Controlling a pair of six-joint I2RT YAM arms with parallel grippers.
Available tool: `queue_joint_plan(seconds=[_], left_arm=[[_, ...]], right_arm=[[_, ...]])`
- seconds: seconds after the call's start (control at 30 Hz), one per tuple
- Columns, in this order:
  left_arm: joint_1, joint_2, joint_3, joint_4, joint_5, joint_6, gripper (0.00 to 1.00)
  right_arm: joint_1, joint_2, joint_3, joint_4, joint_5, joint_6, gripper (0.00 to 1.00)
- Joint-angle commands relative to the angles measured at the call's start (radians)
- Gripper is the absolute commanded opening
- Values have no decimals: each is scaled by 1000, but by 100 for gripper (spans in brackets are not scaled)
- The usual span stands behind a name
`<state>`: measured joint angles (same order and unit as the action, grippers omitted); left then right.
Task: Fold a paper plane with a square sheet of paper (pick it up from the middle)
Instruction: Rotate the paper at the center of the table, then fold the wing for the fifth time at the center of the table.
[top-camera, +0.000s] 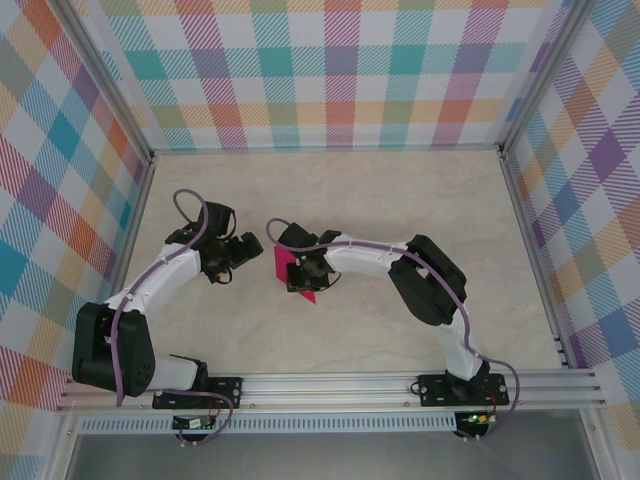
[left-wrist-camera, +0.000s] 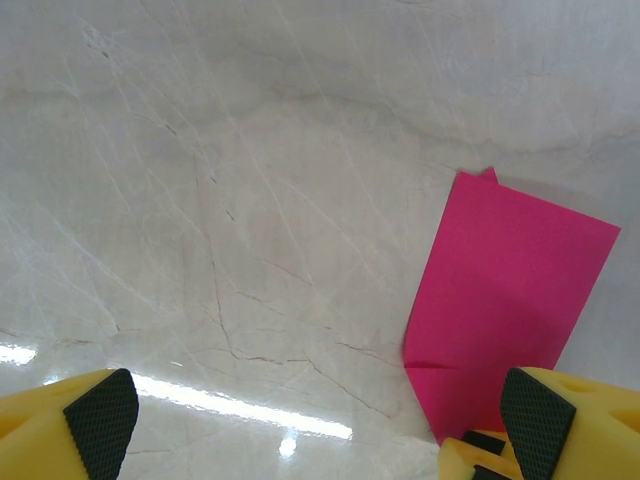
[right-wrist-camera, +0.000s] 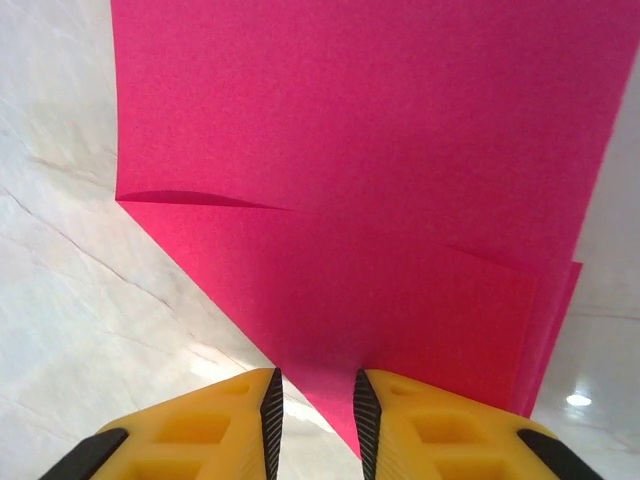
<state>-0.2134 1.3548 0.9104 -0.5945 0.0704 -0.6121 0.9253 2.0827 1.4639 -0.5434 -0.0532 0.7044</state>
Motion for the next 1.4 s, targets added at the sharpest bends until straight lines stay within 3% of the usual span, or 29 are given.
queue_joint_plan(seconds=[0.0, 0.13, 0.27, 0.37, 0.47, 0.67, 1.0, 1.37], left_arm=[[19, 6, -14, 9, 33, 21, 96], [18, -6, -19, 18, 73, 40, 96], [18, -16, -45, 58, 127, 37, 96], [17, -19, -63, 84, 157, 21, 96], [17, -30, -85, 118, 203, 1, 96], [11, -72, -171, 234, 303, -67, 96], [-35, -64, -256, 393, 445, -137, 92], [-174, 27, -285, 570, 466, -316, 76]], right_arm=[[-28, -34, -87, -108, -20, -180, 29], [-85, -125, -200, -137, -89, -393, 29], [-124, -211, -211, -184, -45, -458, 31], [-123, -274, -204, -127, -43, -403, 39], [-123, -351, -264, 16, -39, -246, 44], [-126, -397, -390, 223, -5, -18, 43], [-194, -324, -468, 382, -149, 29, 40], [-258, -271, -559, 493, -252, 101, 39]])
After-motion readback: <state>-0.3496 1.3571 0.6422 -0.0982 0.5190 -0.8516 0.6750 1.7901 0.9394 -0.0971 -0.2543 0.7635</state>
